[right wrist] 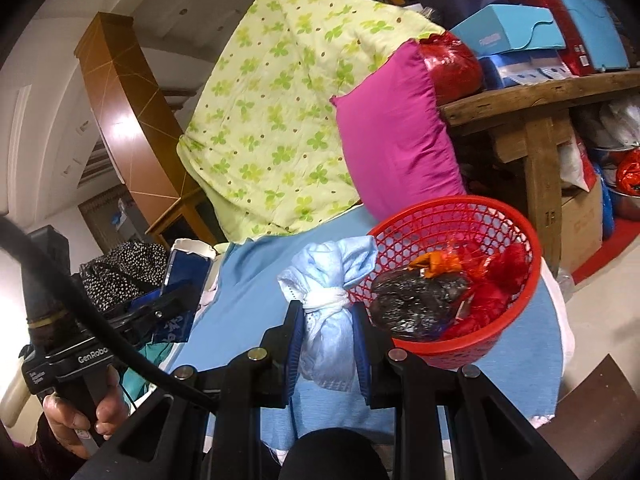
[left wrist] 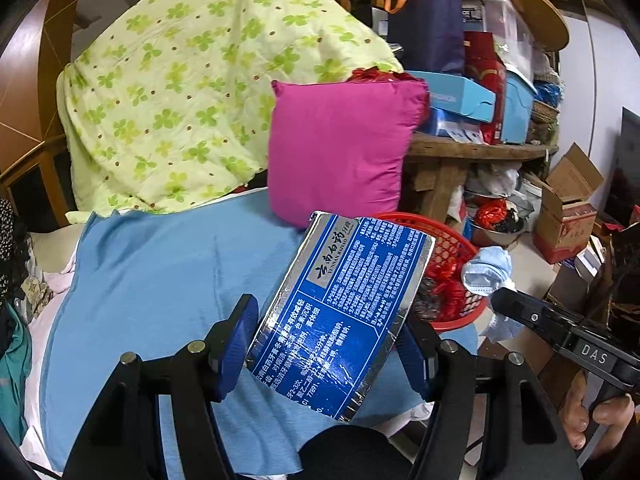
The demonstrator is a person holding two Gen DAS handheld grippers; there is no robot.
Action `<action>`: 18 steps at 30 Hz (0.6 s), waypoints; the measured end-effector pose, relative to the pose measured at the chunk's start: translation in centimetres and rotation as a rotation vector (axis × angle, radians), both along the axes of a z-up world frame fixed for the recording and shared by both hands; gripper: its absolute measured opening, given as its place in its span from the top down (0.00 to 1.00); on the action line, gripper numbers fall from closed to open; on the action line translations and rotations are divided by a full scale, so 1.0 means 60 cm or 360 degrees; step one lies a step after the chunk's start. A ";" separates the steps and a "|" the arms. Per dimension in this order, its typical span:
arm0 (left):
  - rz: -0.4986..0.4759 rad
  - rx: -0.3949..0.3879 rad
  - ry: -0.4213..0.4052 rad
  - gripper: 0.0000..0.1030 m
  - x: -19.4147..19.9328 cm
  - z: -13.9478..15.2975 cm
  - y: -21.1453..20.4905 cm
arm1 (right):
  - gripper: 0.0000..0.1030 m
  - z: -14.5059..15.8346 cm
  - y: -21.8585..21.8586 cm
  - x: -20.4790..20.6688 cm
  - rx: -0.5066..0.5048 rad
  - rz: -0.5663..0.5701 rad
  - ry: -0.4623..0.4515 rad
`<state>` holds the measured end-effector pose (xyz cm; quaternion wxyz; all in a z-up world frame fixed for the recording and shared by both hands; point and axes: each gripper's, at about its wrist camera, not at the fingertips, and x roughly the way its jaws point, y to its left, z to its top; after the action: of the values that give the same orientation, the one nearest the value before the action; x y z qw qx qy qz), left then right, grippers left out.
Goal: Collect trash
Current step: 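Carry the blue box and white tissue toward the red wastebasket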
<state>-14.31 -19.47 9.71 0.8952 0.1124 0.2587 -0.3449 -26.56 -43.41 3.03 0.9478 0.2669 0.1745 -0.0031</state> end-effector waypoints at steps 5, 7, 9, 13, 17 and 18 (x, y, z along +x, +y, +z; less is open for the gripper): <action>-0.0043 0.0010 -0.0021 0.34 -0.022 0.007 -0.014 | 0.75 0.003 -0.014 -0.020 0.0007 -0.0035 -0.0027; -0.0054 0.0017 -0.0031 0.34 -0.027 0.010 -0.019 | 0.75 0.005 -0.020 -0.025 0.0014 -0.0046 -0.0039; -0.0063 0.0017 -0.0030 0.34 -0.032 0.013 -0.023 | 0.75 0.006 -0.024 -0.029 0.0016 -0.0060 -0.0046; -0.0084 0.0019 -0.0044 0.34 -0.040 0.019 -0.033 | 0.75 0.011 -0.034 -0.041 0.0021 -0.0085 -0.0068; -0.0108 0.0017 -0.0050 0.34 -0.048 0.022 -0.040 | 0.75 0.016 -0.042 -0.051 0.0024 -0.0107 -0.0085; -0.0113 0.0020 -0.0050 0.34 -0.049 0.022 -0.042 | 0.75 0.016 -0.044 -0.054 0.0025 -0.0115 -0.0089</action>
<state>-17.26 -21.99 11.04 0.8857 0.1326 0.2427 -0.3729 -29.80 -46.07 4.00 0.9494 0.2804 0.1383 -0.0286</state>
